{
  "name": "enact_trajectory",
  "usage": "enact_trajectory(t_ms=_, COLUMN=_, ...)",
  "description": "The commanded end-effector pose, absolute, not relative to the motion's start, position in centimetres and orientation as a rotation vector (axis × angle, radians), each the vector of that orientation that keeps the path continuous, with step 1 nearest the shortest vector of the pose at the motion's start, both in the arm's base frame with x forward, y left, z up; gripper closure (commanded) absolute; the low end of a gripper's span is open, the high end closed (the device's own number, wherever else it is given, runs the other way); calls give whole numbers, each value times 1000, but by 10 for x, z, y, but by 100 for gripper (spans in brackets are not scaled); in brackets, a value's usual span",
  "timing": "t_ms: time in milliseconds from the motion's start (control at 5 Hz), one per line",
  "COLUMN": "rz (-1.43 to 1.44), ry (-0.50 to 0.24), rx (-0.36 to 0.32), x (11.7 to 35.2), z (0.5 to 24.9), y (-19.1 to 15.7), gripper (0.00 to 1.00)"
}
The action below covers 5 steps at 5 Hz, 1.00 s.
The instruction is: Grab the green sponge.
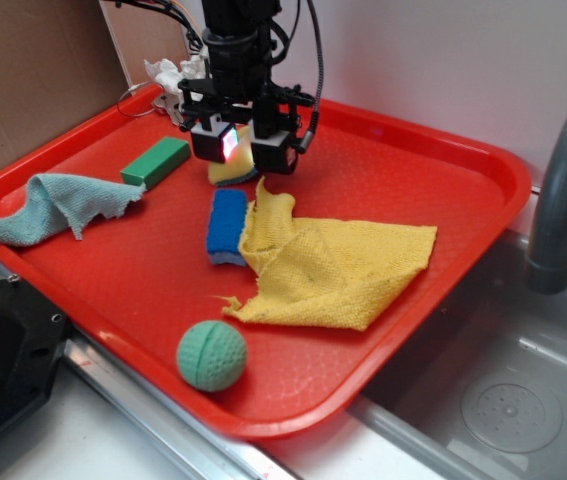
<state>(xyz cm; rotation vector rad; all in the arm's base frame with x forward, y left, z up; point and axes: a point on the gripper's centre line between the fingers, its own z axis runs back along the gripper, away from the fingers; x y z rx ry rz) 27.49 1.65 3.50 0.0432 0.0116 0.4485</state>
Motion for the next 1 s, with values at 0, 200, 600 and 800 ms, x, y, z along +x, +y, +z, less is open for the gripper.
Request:
enact_trajectory(t_ms=0, rz=469, ry=-125, rx=43, x=255, z=126, y=35, gripper=100)
enact_trajectory(t_ms=200, rz=418, ry=-134, rx=41, x=228, z=165, y=26, gripper=100)
enact_trajectory(t_ms=600, rz=305, ry=-171, rx=12, x=171, z=216, y=-3, gripper=100)
enact_trajectory(t_ms=800, rz=305, ry=-204, rx=24, x=160, z=225, y=-9, gripper=100)
